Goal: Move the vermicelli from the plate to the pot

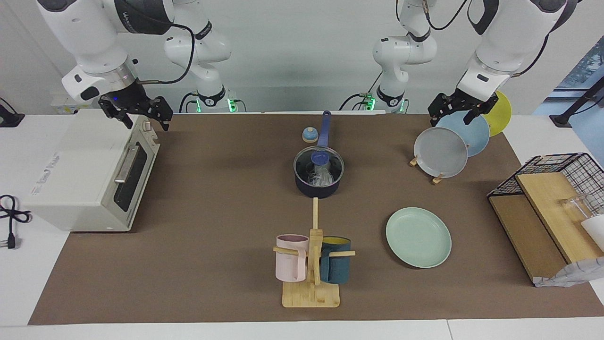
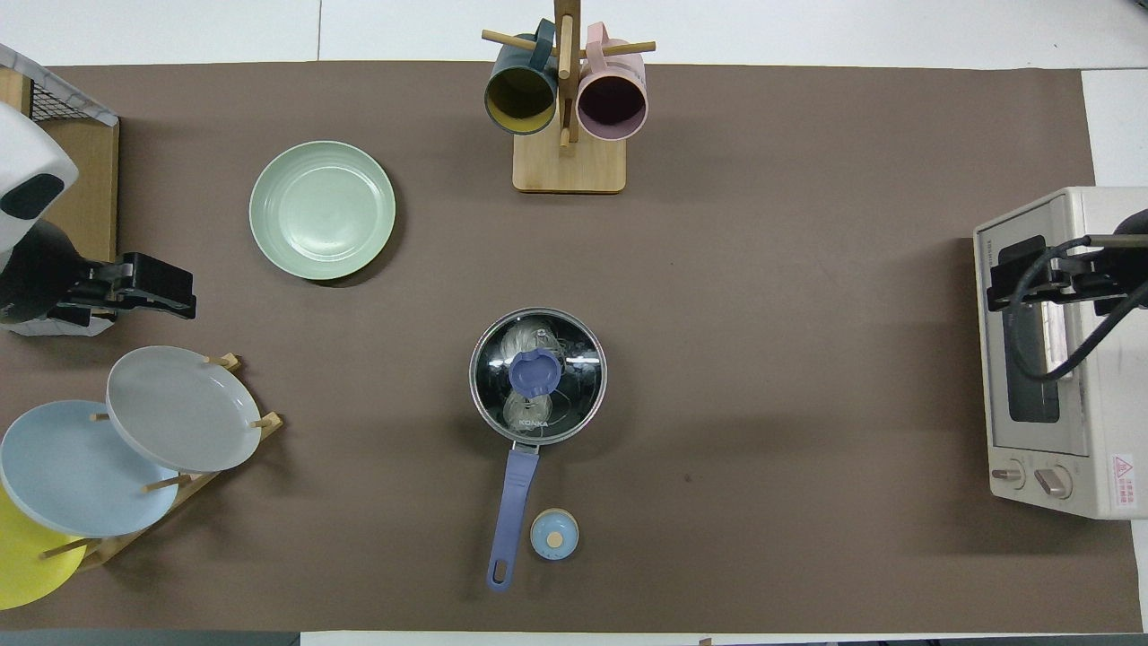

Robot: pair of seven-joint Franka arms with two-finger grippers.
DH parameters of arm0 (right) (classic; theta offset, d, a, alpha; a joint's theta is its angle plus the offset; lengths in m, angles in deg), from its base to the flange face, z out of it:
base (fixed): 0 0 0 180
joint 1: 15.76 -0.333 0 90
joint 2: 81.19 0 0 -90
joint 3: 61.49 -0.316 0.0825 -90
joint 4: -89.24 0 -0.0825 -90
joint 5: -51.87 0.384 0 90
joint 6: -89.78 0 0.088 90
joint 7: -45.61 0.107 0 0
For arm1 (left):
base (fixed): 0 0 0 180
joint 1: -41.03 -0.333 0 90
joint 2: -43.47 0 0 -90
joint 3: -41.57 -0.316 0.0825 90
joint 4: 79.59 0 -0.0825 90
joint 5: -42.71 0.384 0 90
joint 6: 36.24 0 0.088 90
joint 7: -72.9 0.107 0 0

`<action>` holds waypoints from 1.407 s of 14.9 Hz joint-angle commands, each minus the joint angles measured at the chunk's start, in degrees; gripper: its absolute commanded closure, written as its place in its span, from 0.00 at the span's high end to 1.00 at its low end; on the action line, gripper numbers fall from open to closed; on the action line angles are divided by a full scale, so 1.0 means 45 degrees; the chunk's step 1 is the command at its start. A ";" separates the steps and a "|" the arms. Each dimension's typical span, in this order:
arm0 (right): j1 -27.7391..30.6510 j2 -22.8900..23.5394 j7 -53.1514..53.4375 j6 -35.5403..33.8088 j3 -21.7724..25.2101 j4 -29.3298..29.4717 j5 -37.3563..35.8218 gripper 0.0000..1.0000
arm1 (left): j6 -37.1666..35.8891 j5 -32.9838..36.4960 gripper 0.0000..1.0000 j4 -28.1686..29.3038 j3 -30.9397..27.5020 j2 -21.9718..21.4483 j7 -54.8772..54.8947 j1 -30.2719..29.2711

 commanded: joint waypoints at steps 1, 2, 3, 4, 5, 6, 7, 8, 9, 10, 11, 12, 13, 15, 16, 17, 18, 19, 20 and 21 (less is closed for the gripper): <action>-0.0028 -0.0178 -0.0135 0.0153 -0.0267 -0.0034 0.0231 1.00 | 0.0004 0.0150 1.00 0.0121 0.0061 -0.0098 0.0022 -0.0122; -0.0009 -0.0178 -0.0134 0.0153 -0.0346 0.0005 0.0231 1.00 | 0.0023 0.0150 1.00 0.0121 0.0061 -0.0098 0.0022 -0.0122; 0.0011 -0.0236 -0.0154 0.0114 -0.0346 -0.0014 0.0289 1.00 | 0.0004 0.0150 1.00 0.0121 0.0061 -0.0098 0.0042 -0.0122; 0.0069 -0.0275 -0.0154 0.0095 -0.0346 -0.0072 0.0290 1.00 | 0.0023 0.0150 1.00 0.0121 0.0061 -0.0098 0.0023 -0.0122; 0.0128 -0.0276 -0.0173 0.0094 -0.0346 -0.0053 0.0290 1.00 | 0.0024 0.0150 1.00 0.0121 0.0080 -0.0098 0.0042 -0.0122; 0.0147 -0.0256 -0.0154 0.0114 -0.0346 -0.0053 0.0290 1.00 | 0.0024 0.0150 1.00 0.0121 0.0081 -0.0098 0.0023 -0.0122; 0.0206 -0.0217 -0.0154 0.0133 -0.0346 -0.0053 0.0290 1.00 | 0.0024 0.0150 1.00 0.0121 0.0061 -0.0098 0.0022 -0.0122; 0.0361 -0.0217 -0.0135 0.0153 -0.0346 -0.0053 0.0271 1.00 | 0.0004 0.0150 1.00 0.0121 0.0061 -0.0098 0.0022 -0.0122; 0.0362 -0.0178 -0.0134 0.0134 -0.0346 -0.0053 0.0271 1.00 | 0.0023 0.0150 1.00 0.0121 0.0061 -0.0098 0.0042 -0.0122; 0.0382 -0.0178 -0.0154 0.0114 -0.0346 -0.0053 0.0271 1.00 | 0.0004 0.0150 1.00 0.0121 0.0080 -0.0098 0.0023 -0.0122; 0.0363 -0.0197 -0.0154 0.0075 -0.0346 -0.0053 0.0290 1.00 | 0.0004 0.0150 1.00 0.0121 0.0061 -0.0098 0.0022 -0.0122; 0.0266 -0.0197 -0.0135 -0.0041 -0.0346 -0.0034 0.0290 1.00 | 0.0004 0.0150 1.00 0.0121 0.0080 -0.0098 0.0022 -0.0122; 0.0207 -0.0197 -0.0134 -0.0236 -0.0366 0.0024 0.0290 1.00 | 0.0004 0.0150 1.00 0.0121 0.0081 -0.0098 0.0022 -0.0122; 0.0031 -0.0237 -0.0212 -0.0316 -0.0347 0.0044 0.0290 1.00 | 0.0004 0.0150 1.00 0.0121 0.0061 -0.0098 0.0022 -0.0122; 0.0030 -0.0256 -0.0232 -0.0316 -0.0346 0.0044 0.0290 1.00 | 0.0023 0.0150 1.00 0.0121 0.0080 -0.0098 0.0022 -0.0122; 0.0011 -0.0314 -0.0232 -0.0354 -0.0346 0.0025 0.0309 1.00 | 0.0004 0.0150 1.00 0.0121 0.0061 -0.0098 0.0022 -0.0122; 0.0011 -0.0392 -0.0232 -0.0355 -0.0346 -0.0053 0.0290 1.00 | 0.0023 0.0150 1.00 0.0121 0.0061 -0.0098 0.0022 -0.0122; -0.0028 -0.0393 -0.0213 -0.0277 -0.0346 -0.0034 0.0290 1.00 | 0.0004 0.0150 1.00 0.0121 0.0061 -0.0098 0.0022 -0.0122; -0.0105 -0.0412 -0.0213 -0.0257 -0.0346 -0.0034 0.0290 1.00 | 0.0004 0.0150 1.00 0.0121 0.0080 -0.0118 0.0022 -0.0122; -0.0145 -0.0451 -0.0213 -0.0296 -0.0366 -0.0034 0.0290 1.00 | 0.0023 0.0150 1.00 0.0121 0.0061 -0.0099 0.0022 -0.0122</action>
